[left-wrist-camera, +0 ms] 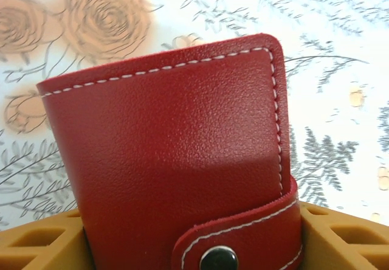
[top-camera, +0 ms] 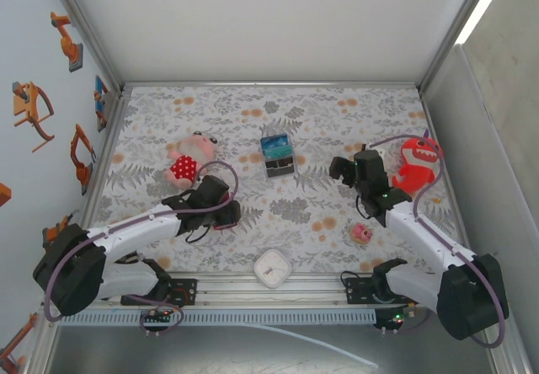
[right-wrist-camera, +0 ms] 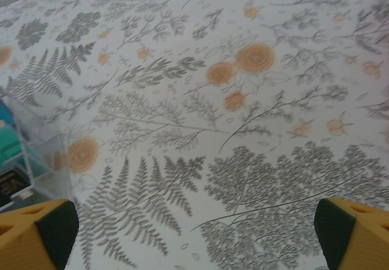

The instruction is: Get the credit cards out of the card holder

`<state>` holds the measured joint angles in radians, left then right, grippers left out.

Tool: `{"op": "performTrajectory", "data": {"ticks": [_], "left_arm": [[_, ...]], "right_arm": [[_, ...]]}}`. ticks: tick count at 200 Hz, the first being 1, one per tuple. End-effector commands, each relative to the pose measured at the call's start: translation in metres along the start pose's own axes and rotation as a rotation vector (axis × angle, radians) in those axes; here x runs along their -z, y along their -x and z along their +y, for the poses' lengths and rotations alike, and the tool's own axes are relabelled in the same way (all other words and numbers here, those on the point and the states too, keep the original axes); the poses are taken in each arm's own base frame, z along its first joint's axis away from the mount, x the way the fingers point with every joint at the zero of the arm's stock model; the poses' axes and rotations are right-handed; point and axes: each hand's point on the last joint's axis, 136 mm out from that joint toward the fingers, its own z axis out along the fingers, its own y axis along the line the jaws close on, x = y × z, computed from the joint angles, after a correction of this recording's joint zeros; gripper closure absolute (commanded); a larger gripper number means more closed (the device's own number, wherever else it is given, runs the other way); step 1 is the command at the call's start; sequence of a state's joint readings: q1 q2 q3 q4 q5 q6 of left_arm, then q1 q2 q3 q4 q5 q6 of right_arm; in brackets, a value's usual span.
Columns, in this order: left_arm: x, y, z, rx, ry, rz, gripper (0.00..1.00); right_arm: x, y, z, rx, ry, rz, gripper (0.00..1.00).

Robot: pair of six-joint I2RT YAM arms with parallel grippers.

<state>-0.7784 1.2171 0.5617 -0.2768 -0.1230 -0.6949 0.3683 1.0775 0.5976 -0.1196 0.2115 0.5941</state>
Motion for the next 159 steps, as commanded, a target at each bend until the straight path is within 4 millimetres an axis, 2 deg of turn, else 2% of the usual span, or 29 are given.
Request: {"op": "performTrajectory", "data": {"ticks": [1, 31, 80, 123, 159], "left_arm": [[0.008, 0.015, -0.024, -0.065, -0.121, -0.074, 0.29], [0.019, 0.028, -0.038, -0.134, -0.183, -0.138, 0.29], [0.038, 0.047, -0.072, -0.273, -0.328, -0.239, 0.27], [0.050, 0.062, -0.095, -0.372, -0.396, -0.323, 0.27], [0.057, 0.071, -0.110, -0.406, -0.453, -0.377, 0.27]], "right_arm": [[0.005, -0.008, 0.032, -0.068, 0.154, 0.087, 0.00], [0.011, -0.016, 0.064, -0.122, 0.328, 0.157, 0.03], [0.035, -0.016, 0.146, -0.178, 0.734, 0.276, 0.16], [0.044, -0.029, 0.196, -0.064, 0.821, 0.341, 0.19], [0.048, -0.039, 0.226, -0.001, 0.863, 0.379, 0.22]]}}
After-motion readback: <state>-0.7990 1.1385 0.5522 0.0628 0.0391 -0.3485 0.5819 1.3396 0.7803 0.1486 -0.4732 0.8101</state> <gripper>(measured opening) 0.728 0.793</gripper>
